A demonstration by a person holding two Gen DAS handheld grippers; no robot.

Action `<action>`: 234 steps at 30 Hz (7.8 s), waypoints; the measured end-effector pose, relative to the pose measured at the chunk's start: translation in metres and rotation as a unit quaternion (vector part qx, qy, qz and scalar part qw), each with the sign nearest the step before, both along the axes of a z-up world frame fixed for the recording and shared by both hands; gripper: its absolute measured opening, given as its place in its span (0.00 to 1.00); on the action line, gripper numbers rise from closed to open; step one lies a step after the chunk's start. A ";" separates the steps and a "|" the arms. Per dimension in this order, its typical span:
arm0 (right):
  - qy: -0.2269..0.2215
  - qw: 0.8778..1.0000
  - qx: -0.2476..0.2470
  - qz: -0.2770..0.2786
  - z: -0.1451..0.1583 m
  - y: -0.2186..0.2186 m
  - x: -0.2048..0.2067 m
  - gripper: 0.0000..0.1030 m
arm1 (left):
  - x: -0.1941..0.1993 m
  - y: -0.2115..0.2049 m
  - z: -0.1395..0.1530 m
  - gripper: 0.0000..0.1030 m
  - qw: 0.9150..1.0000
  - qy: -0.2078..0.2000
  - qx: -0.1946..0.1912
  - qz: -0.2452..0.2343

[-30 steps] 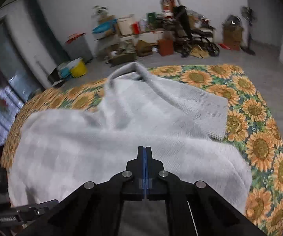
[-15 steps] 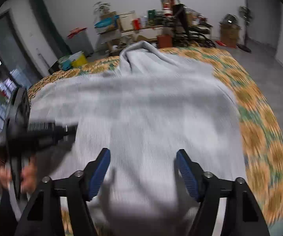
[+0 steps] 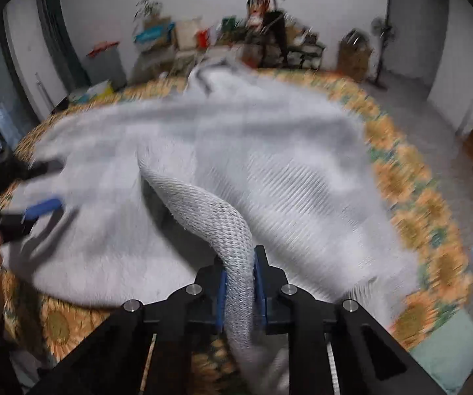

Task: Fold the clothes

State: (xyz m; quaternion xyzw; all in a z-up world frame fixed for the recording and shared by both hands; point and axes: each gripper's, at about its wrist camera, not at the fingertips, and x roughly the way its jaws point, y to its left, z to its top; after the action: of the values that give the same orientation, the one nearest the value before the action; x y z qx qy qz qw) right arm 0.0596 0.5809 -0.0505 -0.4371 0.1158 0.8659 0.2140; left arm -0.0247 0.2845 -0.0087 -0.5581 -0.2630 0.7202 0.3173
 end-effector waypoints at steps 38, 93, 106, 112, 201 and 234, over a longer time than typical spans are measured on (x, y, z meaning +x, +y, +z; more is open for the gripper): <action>-0.054 0.998 -0.030 0.000 -0.022 0.007 -0.040 0.61 | 0.045 -0.033 -0.007 0.69 0.993 0.032 -0.105 -0.030; 0.014 0.996 0.073 0.042 -0.055 -0.082 -0.014 0.72 | 0.050 -0.086 -0.013 0.75 0.970 0.178 -0.157 0.057; 0.016 0.996 0.074 0.046 -0.057 -0.076 -0.016 0.72 | 0.065 -0.060 -0.017 0.86 0.935 0.248 -0.254 0.011; 0.018 0.996 0.073 0.047 -0.057 -0.076 -0.015 0.72 | 0.050 -0.087 -0.010 0.86 0.974 0.174 -0.140 0.035; 0.066 0.993 -0.005 -0.102 -0.007 0.025 0.051 0.50 | 0.086 0.015 -0.003 0.86 0.982 0.149 -0.006 -0.117; 0.108 0.984 -0.145 0.002 -0.020 0.034 -0.083 0.07 | 0.052 -0.007 0.003 0.86 0.981 0.144 -0.121 -0.043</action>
State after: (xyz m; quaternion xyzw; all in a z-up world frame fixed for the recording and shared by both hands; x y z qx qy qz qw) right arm -0.0237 0.6148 -0.0703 -0.3673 0.2612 0.8828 0.1326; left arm 0.0275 0.2770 -0.0053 -0.4933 -0.1011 0.8055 0.3124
